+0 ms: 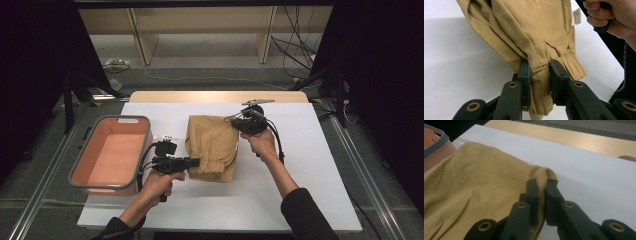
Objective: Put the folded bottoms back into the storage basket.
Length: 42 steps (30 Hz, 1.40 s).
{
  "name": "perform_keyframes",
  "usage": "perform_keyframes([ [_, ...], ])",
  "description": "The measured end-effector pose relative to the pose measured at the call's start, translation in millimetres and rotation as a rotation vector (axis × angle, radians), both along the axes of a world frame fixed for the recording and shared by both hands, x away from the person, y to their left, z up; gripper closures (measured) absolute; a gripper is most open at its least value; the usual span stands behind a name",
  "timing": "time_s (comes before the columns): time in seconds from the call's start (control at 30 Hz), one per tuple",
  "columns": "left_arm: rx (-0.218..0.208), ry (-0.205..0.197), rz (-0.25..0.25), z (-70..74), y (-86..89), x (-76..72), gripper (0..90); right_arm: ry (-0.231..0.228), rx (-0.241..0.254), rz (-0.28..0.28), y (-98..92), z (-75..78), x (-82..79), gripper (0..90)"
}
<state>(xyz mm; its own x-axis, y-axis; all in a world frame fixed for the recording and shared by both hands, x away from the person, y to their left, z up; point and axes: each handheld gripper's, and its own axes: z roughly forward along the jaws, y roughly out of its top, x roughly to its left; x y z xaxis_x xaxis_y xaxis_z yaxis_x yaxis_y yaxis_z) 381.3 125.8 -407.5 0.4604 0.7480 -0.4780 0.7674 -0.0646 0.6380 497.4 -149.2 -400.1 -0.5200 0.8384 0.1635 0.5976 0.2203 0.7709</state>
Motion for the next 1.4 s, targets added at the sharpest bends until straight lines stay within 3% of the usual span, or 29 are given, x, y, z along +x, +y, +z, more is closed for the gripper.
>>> perform_keyframes([
  [0.47,0.016,-0.053,-0.005,19.1,19.6,3.7,73.2,-0.043,0.018,0.005,18.2,20.2,4.7,84.0],
  [1.4,0.036,-0.104,0.02,52.9,70.8,7.7,73.2,-0.113,0.038,0.033,66.9,49.5,10.3,84.0],
])
